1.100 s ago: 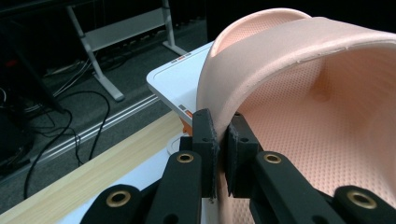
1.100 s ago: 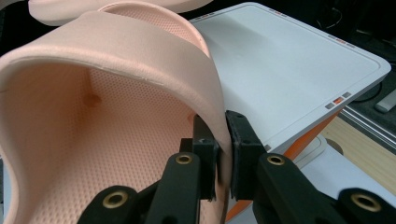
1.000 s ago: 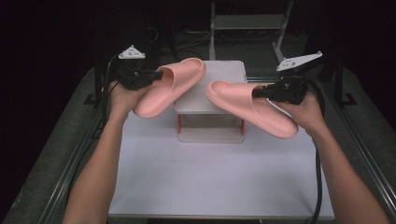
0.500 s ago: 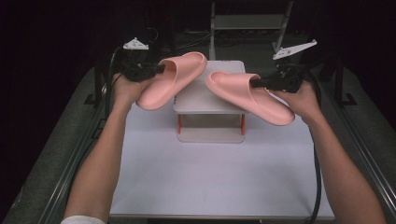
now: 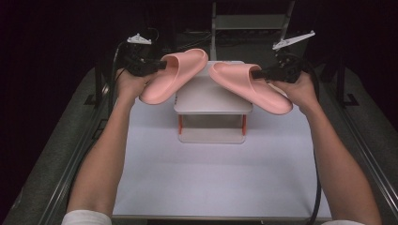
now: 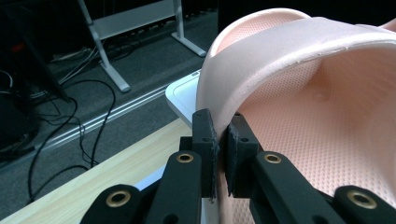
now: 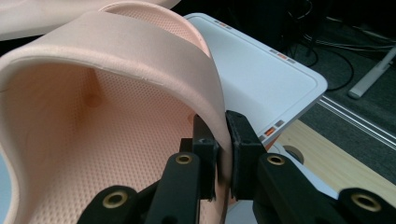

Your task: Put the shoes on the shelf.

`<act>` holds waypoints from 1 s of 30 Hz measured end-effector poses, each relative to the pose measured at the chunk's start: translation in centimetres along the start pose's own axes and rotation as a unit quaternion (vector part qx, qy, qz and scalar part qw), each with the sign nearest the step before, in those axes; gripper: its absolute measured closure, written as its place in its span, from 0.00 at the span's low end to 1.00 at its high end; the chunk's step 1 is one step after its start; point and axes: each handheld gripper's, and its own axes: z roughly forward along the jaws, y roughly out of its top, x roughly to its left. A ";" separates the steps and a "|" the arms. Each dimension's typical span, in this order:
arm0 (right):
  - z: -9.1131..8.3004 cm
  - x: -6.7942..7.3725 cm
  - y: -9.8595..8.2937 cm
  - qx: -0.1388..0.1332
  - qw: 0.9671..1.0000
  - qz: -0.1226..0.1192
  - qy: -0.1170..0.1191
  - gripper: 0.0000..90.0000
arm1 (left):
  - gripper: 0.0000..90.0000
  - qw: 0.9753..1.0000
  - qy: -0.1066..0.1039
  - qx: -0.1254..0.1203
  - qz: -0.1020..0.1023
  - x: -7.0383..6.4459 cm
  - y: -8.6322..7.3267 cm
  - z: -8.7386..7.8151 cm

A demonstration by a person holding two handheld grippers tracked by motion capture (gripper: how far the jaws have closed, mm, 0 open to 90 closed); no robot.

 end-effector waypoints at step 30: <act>2.5 -2.5 1.9 0.021 0.997 0.041 -0.067 0.92 | 0.93 1.000 -0.003 0.023 0.005 0.0 0.4 1.9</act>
